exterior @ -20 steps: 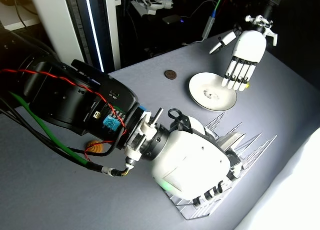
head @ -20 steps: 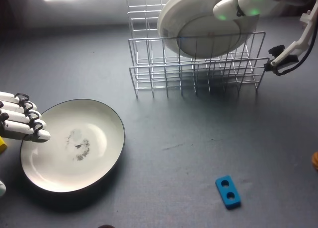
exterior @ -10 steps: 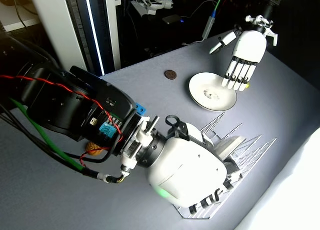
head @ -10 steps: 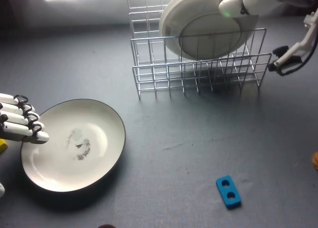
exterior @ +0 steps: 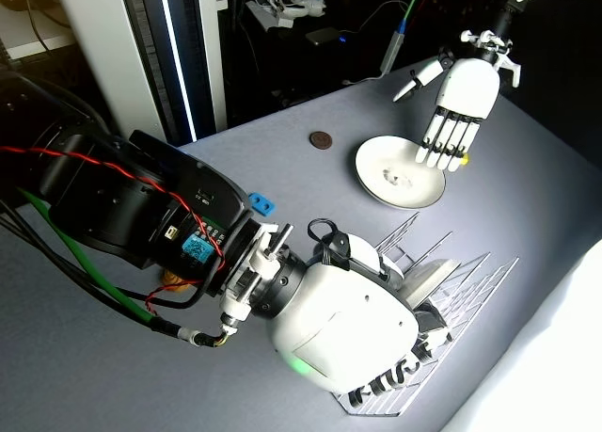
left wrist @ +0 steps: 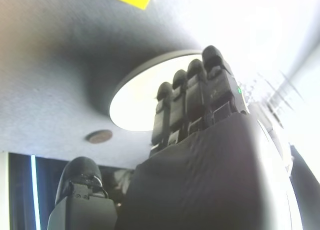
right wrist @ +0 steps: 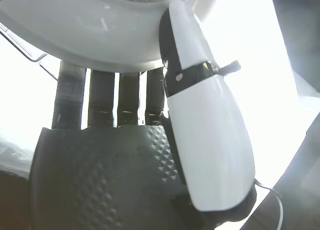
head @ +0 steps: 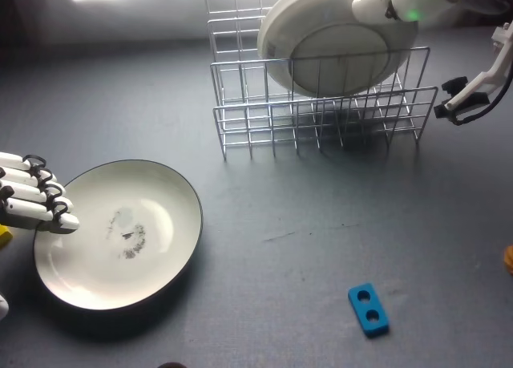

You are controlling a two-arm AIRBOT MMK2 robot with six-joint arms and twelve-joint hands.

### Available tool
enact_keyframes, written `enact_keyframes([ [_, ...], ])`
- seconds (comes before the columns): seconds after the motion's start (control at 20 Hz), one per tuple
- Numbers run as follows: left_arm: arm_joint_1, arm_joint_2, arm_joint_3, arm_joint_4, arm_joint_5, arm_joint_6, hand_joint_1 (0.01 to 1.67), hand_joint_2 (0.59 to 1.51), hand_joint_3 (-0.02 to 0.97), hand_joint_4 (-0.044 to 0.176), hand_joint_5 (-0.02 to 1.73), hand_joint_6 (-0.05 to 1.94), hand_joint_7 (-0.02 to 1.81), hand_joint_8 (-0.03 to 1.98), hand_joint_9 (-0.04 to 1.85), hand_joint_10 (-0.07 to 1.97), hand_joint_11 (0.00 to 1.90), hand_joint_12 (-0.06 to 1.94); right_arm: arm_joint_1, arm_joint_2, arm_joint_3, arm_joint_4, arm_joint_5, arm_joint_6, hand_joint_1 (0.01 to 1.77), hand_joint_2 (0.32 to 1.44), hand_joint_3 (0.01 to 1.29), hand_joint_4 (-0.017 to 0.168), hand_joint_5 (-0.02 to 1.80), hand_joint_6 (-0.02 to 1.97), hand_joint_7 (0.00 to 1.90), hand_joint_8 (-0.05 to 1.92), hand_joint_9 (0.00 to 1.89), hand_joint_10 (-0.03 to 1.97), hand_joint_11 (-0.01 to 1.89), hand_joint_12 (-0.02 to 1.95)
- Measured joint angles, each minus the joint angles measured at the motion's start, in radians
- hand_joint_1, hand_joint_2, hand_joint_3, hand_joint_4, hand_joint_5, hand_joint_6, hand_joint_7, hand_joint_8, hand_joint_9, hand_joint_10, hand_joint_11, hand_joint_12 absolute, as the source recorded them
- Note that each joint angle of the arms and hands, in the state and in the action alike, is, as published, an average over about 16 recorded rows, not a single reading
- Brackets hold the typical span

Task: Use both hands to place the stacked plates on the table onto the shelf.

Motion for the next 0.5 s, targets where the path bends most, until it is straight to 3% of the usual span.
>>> enact_keyframes([
  [0.35, 0.005, -0.001, 0.003, -0.001, 0.003, 0.0, 0.02, 1.053, 0.02, 0.002, 0.14, 0.01, 0.13, 0.01, 0.1, 0.01, 0.02, 0.21, 0.007, 0.009, -0.011, 0.003, 0.007, 0.002, 1.06, 1.2, 0.01, -0.004, 0.7, 0.38, 0.8, 0.11, 0.76, 0.21, 0.45, 1.18],
  [0.5, 0.007, -0.002, 0.005, -0.002, 0.004, -0.001, 0.02, 1.055, 0.02, 0.001, 0.14, 0.01, 0.13, 0.01, 0.1, 0.01, 0.02, 0.22, 0.012, 0.012, -0.014, 0.004, 0.012, 0.002, 1.04, 1.2, 0.01, -0.006, 0.69, 0.16, 0.8, 0.01, 0.75, 0.15, 0.4, 1.16],
])
